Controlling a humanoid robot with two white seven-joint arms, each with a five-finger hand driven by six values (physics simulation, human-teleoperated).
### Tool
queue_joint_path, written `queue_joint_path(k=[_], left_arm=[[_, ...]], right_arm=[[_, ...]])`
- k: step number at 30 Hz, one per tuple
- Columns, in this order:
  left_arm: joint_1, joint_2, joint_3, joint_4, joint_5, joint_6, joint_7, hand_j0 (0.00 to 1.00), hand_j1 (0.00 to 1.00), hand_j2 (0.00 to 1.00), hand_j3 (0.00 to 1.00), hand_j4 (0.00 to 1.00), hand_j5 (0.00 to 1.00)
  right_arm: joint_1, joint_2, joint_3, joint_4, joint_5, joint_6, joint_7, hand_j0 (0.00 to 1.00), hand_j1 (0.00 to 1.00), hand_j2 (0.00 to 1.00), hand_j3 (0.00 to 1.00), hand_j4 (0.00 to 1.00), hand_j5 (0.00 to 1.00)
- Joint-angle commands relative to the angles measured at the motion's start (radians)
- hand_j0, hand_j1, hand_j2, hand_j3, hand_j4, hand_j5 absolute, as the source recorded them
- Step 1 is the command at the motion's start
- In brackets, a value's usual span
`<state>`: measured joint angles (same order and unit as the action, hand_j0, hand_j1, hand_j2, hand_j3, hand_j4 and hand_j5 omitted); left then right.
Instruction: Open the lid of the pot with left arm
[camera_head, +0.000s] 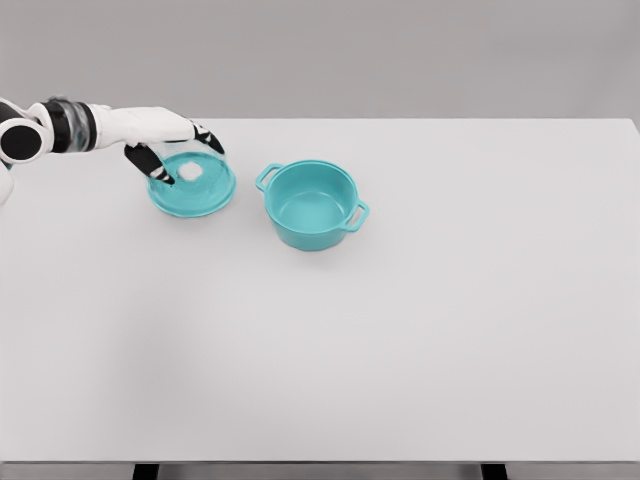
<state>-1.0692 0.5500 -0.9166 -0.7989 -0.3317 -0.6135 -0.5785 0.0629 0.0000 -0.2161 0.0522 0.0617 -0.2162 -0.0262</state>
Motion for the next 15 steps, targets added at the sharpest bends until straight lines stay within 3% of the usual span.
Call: queue_joint_path(k=[1, 5, 7, 9, 15], left_arm=[[0.0, 0.001, 0.004, 0.0, 0.007, 0.003, 0.0, 1.0, 1.0, 1.0, 1.0, 1.0, 1.0], [0.002, 0.039, 0.036, -0.002, 0.028, 0.003, 0.002, 1.0, 1.0, 1.0, 1.0, 1.0, 1.0], [0.058, 0.091, 0.154, -0.002, 0.042, 0.003, 0.003, 1.0, 1.0, 1.0, 1.0, 1.0, 1.0], [0.097, 0.139, 0.22, -0.002, 0.054, 0.003, 0.003, 1.0, 1.0, 1.0, 1.0, 1.0, 1.0], [0.143, 0.18, 0.234, -0.003, 0.134, 0.003, 0.003, 1.0, 1.0, 1.0, 1.0, 1.0, 1.0]], right_arm=[[0.0, 0.0, 0.0, 0.0, 0.0, 0.0, 0.0, 1.0, 1.0, 1.0, 1.0, 1.0, 1.0], [0.0, 0.0, 0.0, 0.0, 0.0, 0.0, 0.0, 1.0, 1.0, 1.0, 1.0, 1.0, 1.0], [0.0, 0.0, 0.0, 0.0, 0.0, 0.0, 0.0, 1.0, 1.0, 1.0, 1.0, 1.0, 1.0], [0.0, 0.0, 0.0, 0.0, 0.0, 0.0, 0.0, 1.0, 1.0, 1.0, 1.0, 1.0, 1.0], [0.0, 0.0, 0.0, 0.0, 0.0, 0.0, 0.0, 1.0, 1.0, 1.0, 1.0, 1.0, 1.0]])
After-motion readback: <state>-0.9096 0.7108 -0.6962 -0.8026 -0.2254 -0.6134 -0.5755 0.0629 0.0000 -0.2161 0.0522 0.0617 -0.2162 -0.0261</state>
